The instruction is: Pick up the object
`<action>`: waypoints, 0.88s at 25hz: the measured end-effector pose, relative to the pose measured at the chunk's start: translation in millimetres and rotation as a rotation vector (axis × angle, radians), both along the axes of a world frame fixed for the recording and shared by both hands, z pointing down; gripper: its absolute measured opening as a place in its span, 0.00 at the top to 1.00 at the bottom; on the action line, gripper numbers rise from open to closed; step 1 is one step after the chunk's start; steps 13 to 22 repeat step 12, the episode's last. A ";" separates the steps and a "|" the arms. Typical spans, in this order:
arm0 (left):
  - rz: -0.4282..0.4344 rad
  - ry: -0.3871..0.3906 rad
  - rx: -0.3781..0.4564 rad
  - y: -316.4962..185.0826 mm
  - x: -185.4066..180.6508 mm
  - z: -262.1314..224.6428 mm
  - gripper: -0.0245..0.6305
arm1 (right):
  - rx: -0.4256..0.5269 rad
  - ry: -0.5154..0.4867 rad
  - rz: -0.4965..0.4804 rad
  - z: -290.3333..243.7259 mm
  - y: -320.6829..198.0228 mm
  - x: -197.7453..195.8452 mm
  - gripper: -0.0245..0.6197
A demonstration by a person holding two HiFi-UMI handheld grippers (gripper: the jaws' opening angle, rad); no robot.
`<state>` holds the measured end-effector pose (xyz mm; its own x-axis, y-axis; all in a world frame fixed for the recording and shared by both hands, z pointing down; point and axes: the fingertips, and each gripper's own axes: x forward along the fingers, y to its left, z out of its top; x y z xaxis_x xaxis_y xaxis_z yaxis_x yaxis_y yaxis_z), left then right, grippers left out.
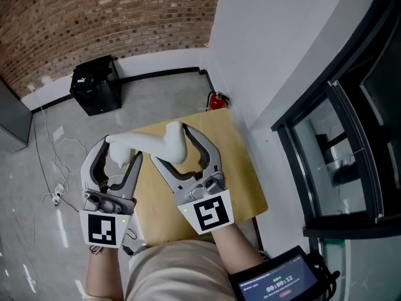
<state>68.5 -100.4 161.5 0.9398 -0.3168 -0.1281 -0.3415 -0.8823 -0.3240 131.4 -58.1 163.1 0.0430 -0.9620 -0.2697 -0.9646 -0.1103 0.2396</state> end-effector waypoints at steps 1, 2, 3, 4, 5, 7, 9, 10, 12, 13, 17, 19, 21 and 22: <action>-0.001 -0.002 0.000 0.5 0.3 0.4 0.56 | 0.002 -0.002 0.000 0.0 0.6 0.2 0.47; -0.002 -0.002 0.001 1.2 0.8 0.6 0.56 | 0.001 -0.004 0.000 0.7 1.4 0.5 0.47; -0.002 -0.001 0.001 1.9 1.3 0.7 0.56 | -0.003 -0.005 0.001 1.7 2.1 0.8 0.47; -0.002 0.001 0.001 2.3 1.8 0.7 0.56 | -0.008 -0.005 0.002 2.7 2.5 1.2 0.47; -0.002 0.004 0.003 2.6 2.2 0.5 0.56 | -0.011 -0.004 0.003 3.4 2.7 1.6 0.47; -0.001 0.005 0.007 3.1 3.3 0.0 0.56 | -0.015 -0.004 0.004 3.7 3.0 2.5 0.47; -0.001 0.003 0.008 3.9 4.5 -0.6 0.56 | -0.016 -0.007 0.006 3.3 3.6 3.5 0.47; -0.001 0.003 0.007 4.3 4.9 -1.1 0.56 | -0.014 -0.009 0.006 2.8 4.0 3.8 0.47; -0.001 0.005 0.008 5.1 5.2 -2.4 0.56 | -0.011 -0.012 0.006 1.6 4.7 4.1 0.47; -0.001 0.005 0.008 5.1 5.2 -2.4 0.56 | -0.011 -0.012 0.006 1.6 4.7 4.1 0.47; -0.001 0.005 0.008 5.1 5.2 -2.4 0.56 | -0.011 -0.012 0.006 1.6 4.7 4.1 0.47; -0.001 0.005 0.008 5.1 5.2 -2.4 0.56 | -0.011 -0.012 0.006 1.6 4.7 4.1 0.47; -0.001 0.005 0.008 5.1 5.2 -2.4 0.56 | -0.011 -0.012 0.006 1.6 4.7 4.1 0.47; -0.001 0.005 0.008 5.1 5.2 -2.4 0.56 | -0.011 -0.012 0.006 1.6 4.7 4.1 0.47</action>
